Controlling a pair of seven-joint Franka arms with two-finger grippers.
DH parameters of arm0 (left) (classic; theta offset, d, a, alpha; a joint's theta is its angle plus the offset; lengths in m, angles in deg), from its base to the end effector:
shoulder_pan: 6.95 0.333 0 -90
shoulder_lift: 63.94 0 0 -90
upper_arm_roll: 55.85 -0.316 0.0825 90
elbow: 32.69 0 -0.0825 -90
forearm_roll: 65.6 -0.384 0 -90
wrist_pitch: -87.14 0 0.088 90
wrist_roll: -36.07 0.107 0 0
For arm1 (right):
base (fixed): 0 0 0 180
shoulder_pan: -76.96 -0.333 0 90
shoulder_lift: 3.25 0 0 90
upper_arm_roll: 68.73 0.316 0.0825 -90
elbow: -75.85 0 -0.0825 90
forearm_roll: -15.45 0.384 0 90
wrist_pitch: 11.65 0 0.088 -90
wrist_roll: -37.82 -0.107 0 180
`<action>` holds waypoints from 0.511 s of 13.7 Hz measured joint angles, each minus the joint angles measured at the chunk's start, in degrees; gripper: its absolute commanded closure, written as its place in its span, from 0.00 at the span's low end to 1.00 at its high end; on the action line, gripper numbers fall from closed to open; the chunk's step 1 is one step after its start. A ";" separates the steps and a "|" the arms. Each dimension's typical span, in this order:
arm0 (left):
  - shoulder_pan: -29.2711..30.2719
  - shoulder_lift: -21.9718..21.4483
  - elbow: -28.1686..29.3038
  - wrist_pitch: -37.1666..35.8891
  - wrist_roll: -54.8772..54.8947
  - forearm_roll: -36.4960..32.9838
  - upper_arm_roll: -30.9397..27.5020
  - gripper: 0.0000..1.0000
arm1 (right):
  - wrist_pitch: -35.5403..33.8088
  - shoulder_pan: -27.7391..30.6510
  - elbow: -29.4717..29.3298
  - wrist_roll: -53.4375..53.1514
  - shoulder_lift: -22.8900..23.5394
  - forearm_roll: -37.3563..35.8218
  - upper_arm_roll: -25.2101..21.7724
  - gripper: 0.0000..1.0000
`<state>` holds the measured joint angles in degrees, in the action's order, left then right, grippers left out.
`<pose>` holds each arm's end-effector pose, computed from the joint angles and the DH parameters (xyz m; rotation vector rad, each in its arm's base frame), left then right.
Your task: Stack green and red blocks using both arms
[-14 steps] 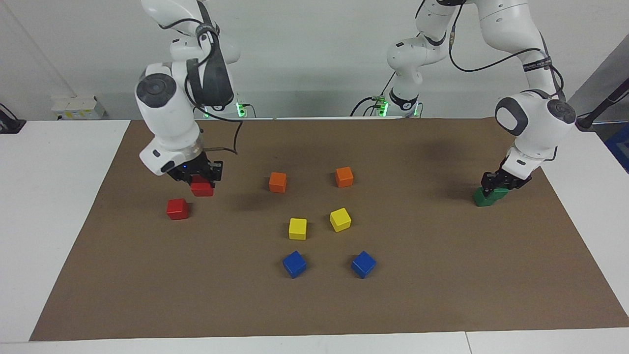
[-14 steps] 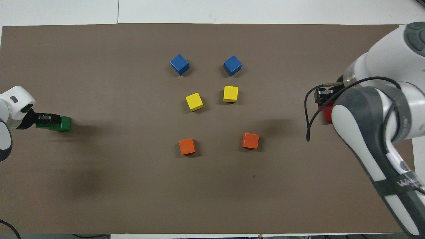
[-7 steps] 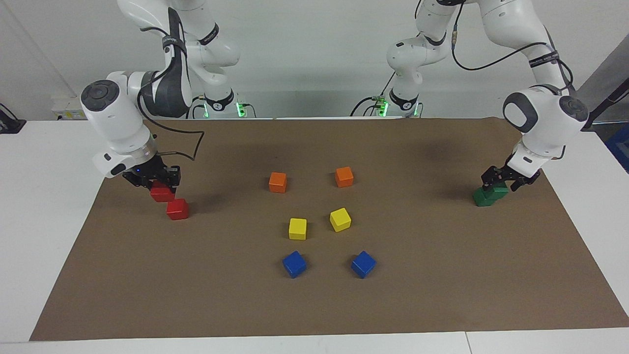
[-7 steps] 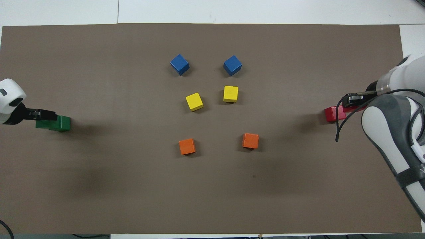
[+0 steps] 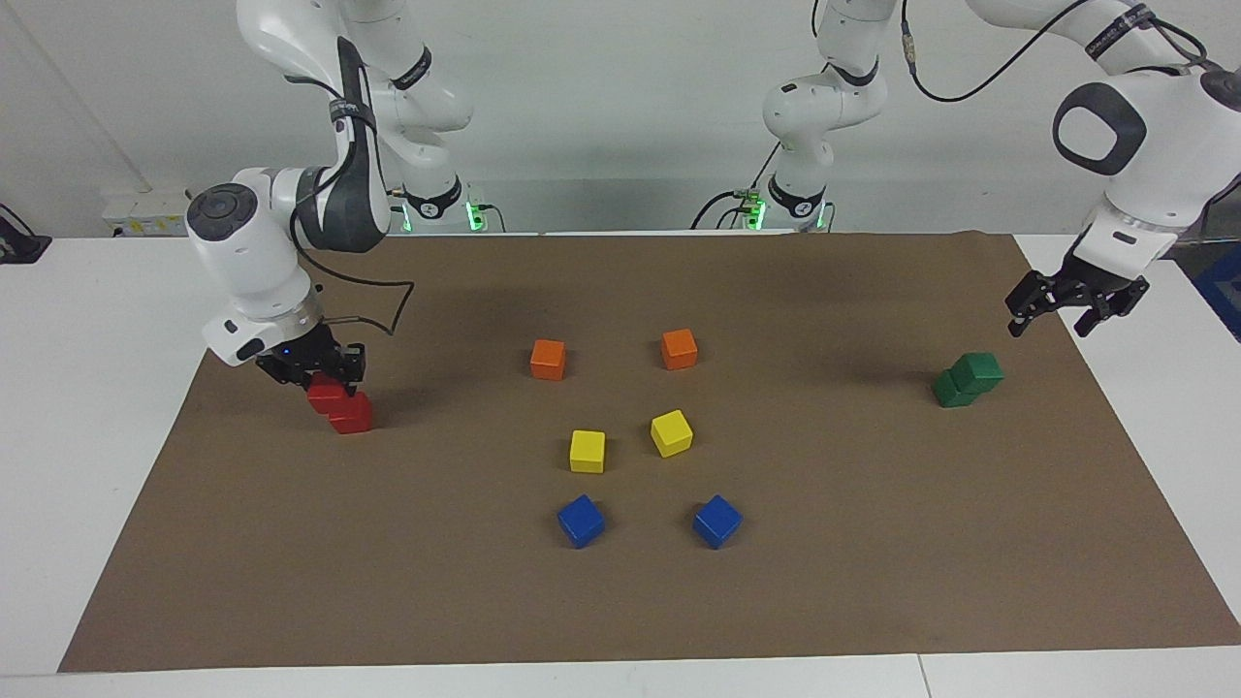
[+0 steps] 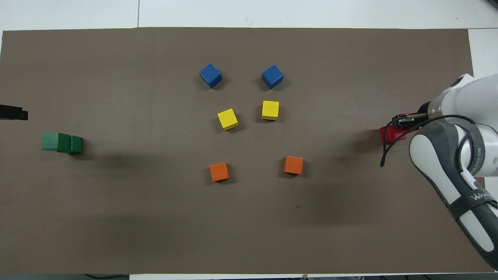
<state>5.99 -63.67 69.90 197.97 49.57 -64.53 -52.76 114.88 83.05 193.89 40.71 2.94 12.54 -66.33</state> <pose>0.5704 0.0978 0.5498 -3.1222 0.0910 -0.2188 0.5709 -0.0389 0.3872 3.1018 0.0234 0.0591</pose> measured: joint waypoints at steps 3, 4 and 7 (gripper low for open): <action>-2.34 -2.00 -3.51 -6.74 -8.17 0.00 1.03 0.00 | 2.57 0.32 2.22 1.47 0.11 0.00 -0.01 1.00; -2.92 -2.00 -5.03 -9.02 -9.32 0.00 1.13 0.00 | 2.74 0.68 2.50 2.29 0.34 0.00 -0.02 1.00; -3.59 -1.99 -7.74 -15.24 -10.18 0.00 1.18 0.00 | 3.25 1.10 3.08 3.00 0.69 0.00 -0.02 1.00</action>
<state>2.40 -65.66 62.15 182.73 39.39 -64.53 -51.58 118.13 84.15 196.97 43.70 3.63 12.54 -66.35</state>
